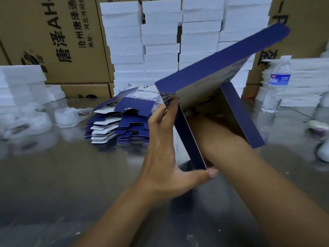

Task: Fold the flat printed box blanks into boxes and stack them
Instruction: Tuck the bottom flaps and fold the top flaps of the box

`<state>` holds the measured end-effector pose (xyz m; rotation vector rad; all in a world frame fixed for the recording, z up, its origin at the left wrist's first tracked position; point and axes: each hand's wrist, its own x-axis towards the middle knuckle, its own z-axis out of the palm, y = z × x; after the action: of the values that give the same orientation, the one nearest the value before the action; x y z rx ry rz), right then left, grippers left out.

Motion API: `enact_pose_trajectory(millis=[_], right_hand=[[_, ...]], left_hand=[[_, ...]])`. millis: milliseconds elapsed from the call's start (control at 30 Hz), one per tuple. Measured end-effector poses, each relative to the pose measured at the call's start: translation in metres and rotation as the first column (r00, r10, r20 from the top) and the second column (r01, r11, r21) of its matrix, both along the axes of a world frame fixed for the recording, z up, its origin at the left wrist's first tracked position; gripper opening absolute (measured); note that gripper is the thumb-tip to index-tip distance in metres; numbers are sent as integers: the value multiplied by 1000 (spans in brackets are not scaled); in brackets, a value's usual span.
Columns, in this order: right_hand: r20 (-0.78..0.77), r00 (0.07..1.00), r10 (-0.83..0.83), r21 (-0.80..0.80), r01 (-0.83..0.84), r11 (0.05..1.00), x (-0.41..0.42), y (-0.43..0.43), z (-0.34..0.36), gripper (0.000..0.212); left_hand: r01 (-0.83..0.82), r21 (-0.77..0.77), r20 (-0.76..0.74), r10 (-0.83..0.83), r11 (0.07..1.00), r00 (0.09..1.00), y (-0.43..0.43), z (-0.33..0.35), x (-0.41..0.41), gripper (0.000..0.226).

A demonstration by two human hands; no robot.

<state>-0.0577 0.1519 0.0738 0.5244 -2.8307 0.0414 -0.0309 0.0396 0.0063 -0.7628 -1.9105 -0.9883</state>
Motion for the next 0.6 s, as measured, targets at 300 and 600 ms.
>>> enact_pose_trajectory(millis=[300,600], right_hand=[[73,989,-128,47,125,991,-15,-2,-13,33],[96,995,-37,-94,46,994,-16,4,-14,34]], left_hand=[[-3,70,34,1,998,999,1,3,0,111],[-17,30,0,17,999,1000,0,0,-3,113]])
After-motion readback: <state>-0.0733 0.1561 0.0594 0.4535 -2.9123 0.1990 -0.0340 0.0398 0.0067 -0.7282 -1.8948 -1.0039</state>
